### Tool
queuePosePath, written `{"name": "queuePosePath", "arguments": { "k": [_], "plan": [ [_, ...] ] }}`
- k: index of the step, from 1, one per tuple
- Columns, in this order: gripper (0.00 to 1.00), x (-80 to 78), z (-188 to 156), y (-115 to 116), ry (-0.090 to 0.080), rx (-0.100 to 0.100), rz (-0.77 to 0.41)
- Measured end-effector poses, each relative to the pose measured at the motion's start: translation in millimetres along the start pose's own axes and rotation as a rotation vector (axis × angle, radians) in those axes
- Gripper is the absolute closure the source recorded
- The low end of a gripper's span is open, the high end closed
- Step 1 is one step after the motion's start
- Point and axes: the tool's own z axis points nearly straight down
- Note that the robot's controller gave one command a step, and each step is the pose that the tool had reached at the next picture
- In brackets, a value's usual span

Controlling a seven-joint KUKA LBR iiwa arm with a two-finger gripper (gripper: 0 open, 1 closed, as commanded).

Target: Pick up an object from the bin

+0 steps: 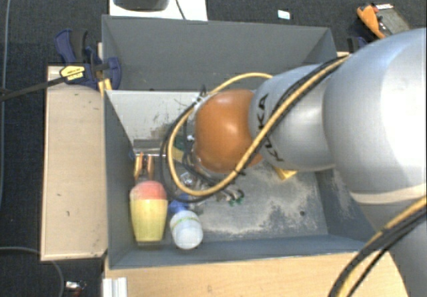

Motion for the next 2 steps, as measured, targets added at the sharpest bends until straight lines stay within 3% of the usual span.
{"name": "queuePosePath", "arguments": {
  "k": [1, 2],
  "plan": [
    [1.00, 2.2, -14, 0, 0.007, -0.001, 0.000],
    [1.00, 0.9, -50, 0, 0.003, -0.001, 0.002]
  ]
}}
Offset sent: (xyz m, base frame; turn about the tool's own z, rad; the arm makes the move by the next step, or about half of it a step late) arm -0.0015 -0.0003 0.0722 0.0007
